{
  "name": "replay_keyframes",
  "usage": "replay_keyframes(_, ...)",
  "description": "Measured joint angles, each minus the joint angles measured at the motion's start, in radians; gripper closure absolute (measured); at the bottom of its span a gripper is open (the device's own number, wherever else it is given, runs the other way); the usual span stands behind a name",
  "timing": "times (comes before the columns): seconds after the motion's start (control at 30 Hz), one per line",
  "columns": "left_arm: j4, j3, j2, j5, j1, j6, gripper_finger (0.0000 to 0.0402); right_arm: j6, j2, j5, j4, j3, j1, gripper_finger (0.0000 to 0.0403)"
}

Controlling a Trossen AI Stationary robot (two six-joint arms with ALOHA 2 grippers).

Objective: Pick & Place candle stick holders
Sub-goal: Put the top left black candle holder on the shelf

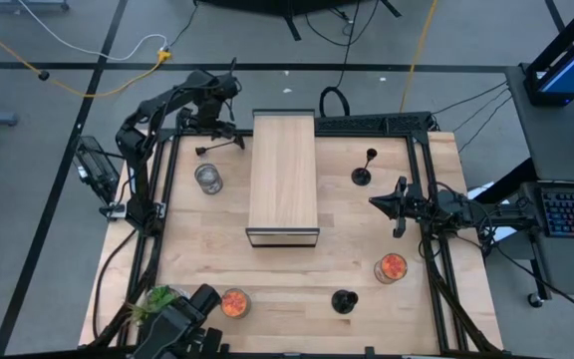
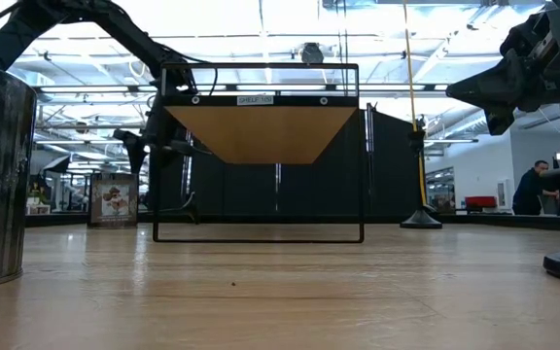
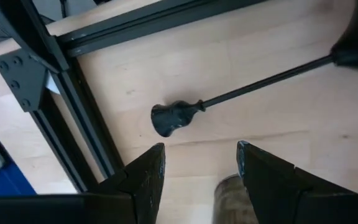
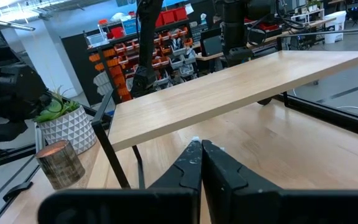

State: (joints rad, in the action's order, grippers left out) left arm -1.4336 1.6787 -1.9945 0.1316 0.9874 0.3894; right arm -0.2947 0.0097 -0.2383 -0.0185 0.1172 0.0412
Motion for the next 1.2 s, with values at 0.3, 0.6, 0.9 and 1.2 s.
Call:
replay_keyframes(0.3, 0.007, 0.000, 0.000, -0.001, 0.001, -0.011, 0.0195, -0.005, 0.000, 0.000, 0.000, 0.000, 0.000, 0.0403)
replay_keyframes(0.6, -0.079, 0.000, 0.000, -0.055, -0.002, 0.051, 0.0195, -0.085, 0.000, 0.003, 0.000, 0.000, 0.000, 0.0403)
replay_keyframes(0.9, -0.082, 0.000, 0.000, -0.166, -0.050, 0.141, 0.0195, -0.086, 0.000, 0.003, 0.000, 0.000, 0.000, 0.0403)
replay_keyframes(1.2, -0.095, 0.000, 0.000, -0.226, -0.117, 0.238, 0.0195, -0.086, 0.000, 0.003, 0.000, 0.000, 0.000, 0.0403)
